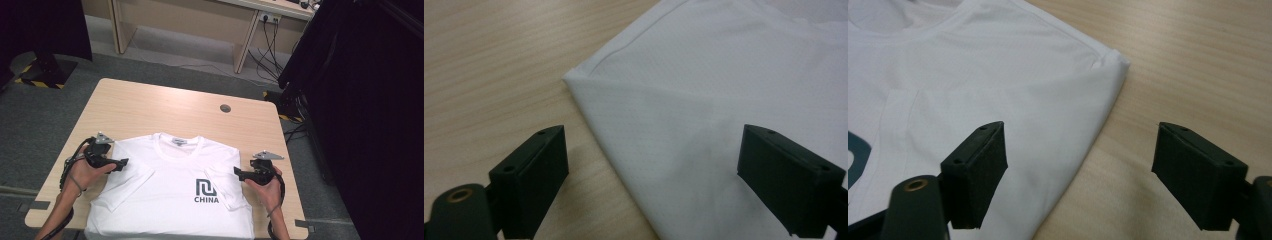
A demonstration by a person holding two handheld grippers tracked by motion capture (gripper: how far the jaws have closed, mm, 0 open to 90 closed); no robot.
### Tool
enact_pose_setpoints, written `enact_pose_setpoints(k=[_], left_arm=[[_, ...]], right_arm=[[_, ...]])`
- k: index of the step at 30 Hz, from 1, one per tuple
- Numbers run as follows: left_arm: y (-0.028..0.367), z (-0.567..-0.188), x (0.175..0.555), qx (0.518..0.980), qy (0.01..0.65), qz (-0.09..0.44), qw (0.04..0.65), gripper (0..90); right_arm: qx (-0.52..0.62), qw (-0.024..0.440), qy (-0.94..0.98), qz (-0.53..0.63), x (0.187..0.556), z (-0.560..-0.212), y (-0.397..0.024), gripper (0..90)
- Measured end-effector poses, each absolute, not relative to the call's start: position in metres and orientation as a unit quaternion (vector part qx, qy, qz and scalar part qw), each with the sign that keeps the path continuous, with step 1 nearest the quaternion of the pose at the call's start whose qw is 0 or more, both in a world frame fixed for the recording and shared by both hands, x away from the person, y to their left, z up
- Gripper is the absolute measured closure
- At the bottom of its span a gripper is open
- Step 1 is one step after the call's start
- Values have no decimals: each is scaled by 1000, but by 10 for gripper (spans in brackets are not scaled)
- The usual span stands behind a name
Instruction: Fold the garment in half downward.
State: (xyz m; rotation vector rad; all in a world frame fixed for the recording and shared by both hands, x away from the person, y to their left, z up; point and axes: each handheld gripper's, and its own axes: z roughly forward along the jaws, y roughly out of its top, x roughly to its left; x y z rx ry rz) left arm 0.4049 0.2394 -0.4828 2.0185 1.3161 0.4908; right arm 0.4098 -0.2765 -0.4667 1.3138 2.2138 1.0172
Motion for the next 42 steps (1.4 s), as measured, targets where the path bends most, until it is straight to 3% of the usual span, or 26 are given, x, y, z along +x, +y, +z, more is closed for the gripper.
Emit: enact_pose_setpoints(k=[8, 12, 16, 21, 35, 42], left_arm=[[236, -484, 414, 774, 505, 204, 324, 155], [235, -483, 412, 778, 484, 204, 344, 354], [231, -483, 410, 777, 476, 203, 358, 603], [227, -485, 404, 781, 460, 205, 370, 785], [220, -451, 383, 777, 410, 242, 413, 828], [221, -424, 345, 774, 371, 256, 445, 828]], right_arm=[[463, 190, 791, 353, 443, -470, -262, 241], [456, 193, 803, 332, 457, -476, -254, 307], [453, 185, 803, 340, 456, -474, -248, 570], [451, 184, 796, 358, 450, -476, -246, 793], [403, 234, 798, 382, 414, -444, -246, 823], [374, 252, 794, 406, 375, -420, -253, 825]])
